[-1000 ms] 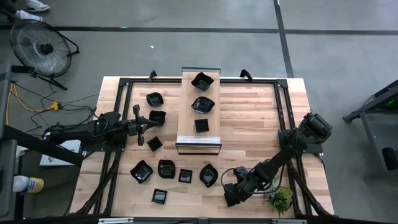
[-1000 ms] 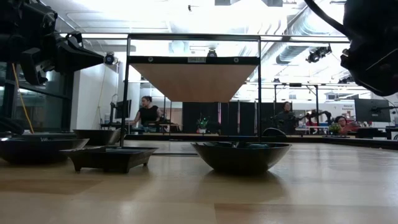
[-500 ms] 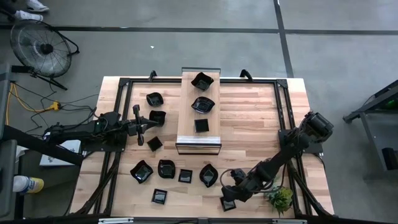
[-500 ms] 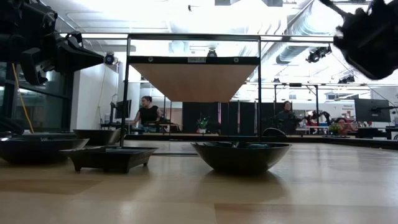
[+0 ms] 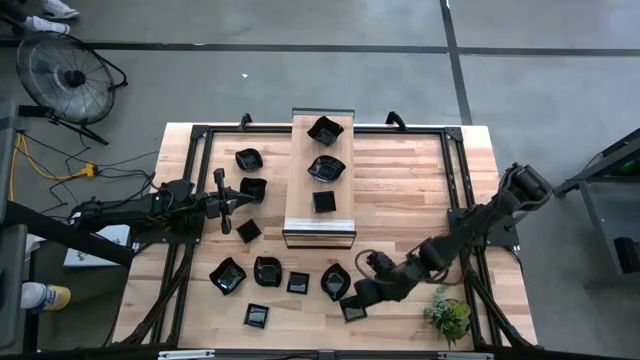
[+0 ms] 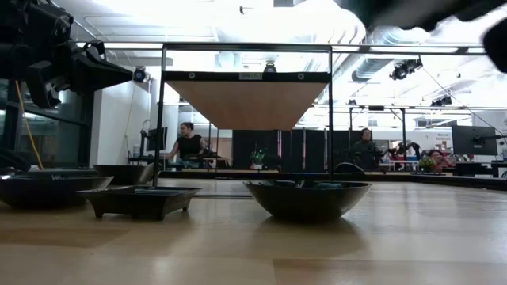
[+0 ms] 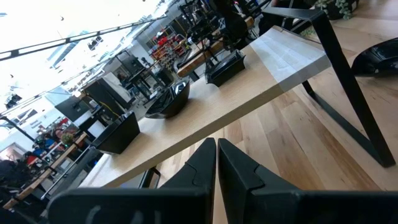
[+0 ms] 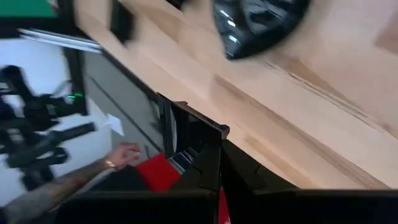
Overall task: Pick & Place Mini shaped plates
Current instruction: Stack the square-shaped plate on top of the square-shaped plate on the shelf
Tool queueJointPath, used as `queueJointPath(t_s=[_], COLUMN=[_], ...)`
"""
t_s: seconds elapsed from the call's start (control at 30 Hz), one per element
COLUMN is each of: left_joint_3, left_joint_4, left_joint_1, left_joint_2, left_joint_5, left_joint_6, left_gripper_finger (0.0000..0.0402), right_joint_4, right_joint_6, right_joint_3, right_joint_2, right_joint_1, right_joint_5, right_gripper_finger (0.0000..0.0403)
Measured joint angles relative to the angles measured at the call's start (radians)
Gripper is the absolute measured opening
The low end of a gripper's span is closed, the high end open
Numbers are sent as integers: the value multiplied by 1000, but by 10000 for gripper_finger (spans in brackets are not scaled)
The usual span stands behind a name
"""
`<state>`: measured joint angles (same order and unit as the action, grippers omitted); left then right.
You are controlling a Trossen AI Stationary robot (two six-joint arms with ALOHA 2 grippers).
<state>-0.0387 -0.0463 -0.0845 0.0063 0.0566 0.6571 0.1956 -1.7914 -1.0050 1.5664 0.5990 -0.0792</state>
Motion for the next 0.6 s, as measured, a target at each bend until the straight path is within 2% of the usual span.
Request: queueJointPath(t_s=[0.43,0.6], left_joint_3=[0,0], left_joint_4=[0,0], left_joint_1=[0,0], left_joint_2=[0,0], left_joint_5=[0,0], left_joint_6=[0,0], left_gripper_finger=[12,12], right_joint_4=[-68,-90], right_joint_6=[176,257], right_joint_3=[-1,-1], right_joint_2=[-149,-168], right_joint_1=[-108,-171], right_joint_5=[-150,-158], right_gripper_finger=[1,1])
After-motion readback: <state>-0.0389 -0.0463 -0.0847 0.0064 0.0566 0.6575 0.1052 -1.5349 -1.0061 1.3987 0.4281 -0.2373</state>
